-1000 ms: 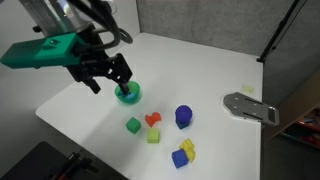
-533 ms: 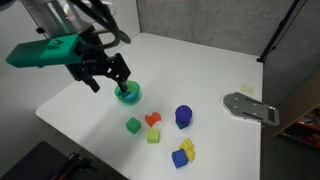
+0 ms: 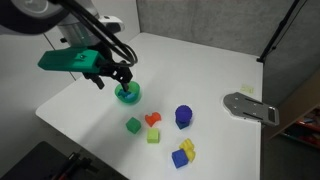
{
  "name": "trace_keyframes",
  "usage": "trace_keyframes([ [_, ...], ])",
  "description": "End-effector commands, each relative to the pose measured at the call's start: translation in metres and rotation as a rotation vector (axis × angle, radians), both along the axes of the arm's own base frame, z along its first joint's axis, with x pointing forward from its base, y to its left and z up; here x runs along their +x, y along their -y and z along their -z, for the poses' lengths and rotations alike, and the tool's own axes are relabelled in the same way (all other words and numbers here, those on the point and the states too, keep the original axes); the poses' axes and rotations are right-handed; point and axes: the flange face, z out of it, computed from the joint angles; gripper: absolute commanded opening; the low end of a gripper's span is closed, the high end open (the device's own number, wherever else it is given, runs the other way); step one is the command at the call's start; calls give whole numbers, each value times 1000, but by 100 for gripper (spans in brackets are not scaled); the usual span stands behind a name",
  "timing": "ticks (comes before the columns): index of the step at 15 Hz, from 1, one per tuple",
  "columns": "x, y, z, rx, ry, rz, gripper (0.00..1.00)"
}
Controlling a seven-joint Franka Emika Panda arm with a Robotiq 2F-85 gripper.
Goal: Put the green block on top of the yellow block, move the green bowl to the right, pick up the yellow toy on the left and put it in the green bowl
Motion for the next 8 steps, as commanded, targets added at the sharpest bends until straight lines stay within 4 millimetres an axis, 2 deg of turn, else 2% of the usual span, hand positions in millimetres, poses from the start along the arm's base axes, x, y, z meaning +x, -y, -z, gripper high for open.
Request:
trace_keyframes([
  [1,22,-6,27,50,1,64,100],
  [8,37,-7,101,81,-8,212,100],
])
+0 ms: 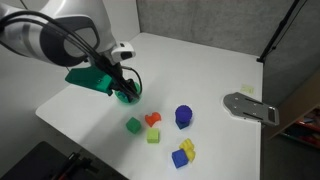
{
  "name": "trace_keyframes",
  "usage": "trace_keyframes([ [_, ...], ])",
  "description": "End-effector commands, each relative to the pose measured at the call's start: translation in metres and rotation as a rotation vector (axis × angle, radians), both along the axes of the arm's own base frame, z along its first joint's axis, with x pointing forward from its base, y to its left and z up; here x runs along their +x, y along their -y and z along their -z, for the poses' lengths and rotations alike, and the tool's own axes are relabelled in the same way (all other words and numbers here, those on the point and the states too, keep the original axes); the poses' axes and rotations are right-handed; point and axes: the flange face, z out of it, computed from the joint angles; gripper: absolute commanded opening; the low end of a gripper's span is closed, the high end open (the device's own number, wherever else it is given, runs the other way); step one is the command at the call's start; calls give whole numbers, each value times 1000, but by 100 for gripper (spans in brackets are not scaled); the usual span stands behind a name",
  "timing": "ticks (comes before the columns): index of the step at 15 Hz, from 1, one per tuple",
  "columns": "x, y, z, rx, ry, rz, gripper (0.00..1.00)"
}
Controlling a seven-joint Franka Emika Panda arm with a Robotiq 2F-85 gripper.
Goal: Put the green block on top of the yellow block, move the green bowl to the right, pick up the yellow toy on the left and put it in the green bowl
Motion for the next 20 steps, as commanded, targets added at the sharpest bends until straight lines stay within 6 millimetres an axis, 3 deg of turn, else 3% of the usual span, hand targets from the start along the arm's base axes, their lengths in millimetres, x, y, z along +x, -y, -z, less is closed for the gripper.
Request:
trace_keyframes([
  [1,12,-3,33,23,2,102,100],
  [9,18,-2,117,24,8,209,100],
  [20,26,-12,203,-49,-3,249,100],
])
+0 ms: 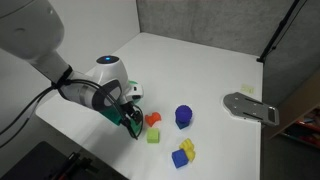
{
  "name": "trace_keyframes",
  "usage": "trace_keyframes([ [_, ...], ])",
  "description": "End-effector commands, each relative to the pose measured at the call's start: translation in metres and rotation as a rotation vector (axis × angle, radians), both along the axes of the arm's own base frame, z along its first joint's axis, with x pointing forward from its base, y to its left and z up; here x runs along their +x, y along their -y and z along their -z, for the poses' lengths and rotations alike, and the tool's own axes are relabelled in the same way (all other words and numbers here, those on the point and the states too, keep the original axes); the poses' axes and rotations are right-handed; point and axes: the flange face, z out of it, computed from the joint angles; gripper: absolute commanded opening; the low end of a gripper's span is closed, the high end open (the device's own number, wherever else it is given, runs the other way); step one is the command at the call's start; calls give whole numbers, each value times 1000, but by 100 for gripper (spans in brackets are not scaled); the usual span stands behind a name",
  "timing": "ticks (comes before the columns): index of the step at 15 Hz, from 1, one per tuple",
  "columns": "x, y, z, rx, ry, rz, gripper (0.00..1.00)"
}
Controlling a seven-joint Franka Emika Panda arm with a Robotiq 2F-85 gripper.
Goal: Put the green block on top of the yellow block, move the green bowl to the right, pick up the yellow toy on the left and put it in the green bowl
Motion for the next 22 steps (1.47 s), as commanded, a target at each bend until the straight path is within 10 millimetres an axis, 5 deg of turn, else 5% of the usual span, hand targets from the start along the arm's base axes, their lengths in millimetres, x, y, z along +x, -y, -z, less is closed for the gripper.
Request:
trace_keyframes([
  [1,11,-3,22,-26,-4,19,100],
  [7,16,-8,44,-44,-22,28,100],
  [9,18,-7,48,-50,-27,29,75],
  [12,20,-5,49,-52,-34,34,49],
  [14,21,-4,40,-43,-34,30,34],
  [22,33,10,-12,-21,-12,45,30],
])
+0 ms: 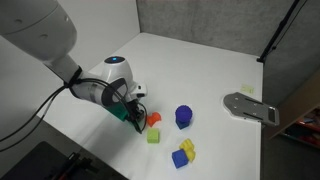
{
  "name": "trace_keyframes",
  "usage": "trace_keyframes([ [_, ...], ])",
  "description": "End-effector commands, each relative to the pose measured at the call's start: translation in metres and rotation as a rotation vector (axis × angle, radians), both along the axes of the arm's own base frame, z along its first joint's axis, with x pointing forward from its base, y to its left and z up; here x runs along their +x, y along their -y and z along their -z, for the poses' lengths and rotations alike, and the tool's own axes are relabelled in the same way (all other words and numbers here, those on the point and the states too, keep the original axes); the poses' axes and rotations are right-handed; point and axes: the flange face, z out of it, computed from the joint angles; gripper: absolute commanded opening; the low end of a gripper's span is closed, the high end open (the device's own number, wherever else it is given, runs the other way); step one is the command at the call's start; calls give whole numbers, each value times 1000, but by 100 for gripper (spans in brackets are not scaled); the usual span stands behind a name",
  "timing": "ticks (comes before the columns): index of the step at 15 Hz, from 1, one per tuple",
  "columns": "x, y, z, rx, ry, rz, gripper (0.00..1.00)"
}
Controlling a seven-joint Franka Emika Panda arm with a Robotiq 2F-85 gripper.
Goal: Put the green block on top of the yellow block, move the green bowl to the right, pick up the yellow toy on the left and put it in the green bowl
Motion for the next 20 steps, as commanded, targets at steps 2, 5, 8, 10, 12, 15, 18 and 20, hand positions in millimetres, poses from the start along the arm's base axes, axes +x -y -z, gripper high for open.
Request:
trace_keyframes([
  [2,7,21,-45,9,-4,32,30],
  [5,10,45,-63,4,-8,70,30],
  [8,10,71,-70,-16,-18,109,30],
  [10,9,88,-68,-31,-26,132,30],
  [12,6,103,-65,-42,-40,152,30],
  [15,2,116,-60,-50,-47,170,30],
  [18,-2,119,-52,-47,-62,178,30],
  [20,-5,119,-47,-51,-70,178,30],
])
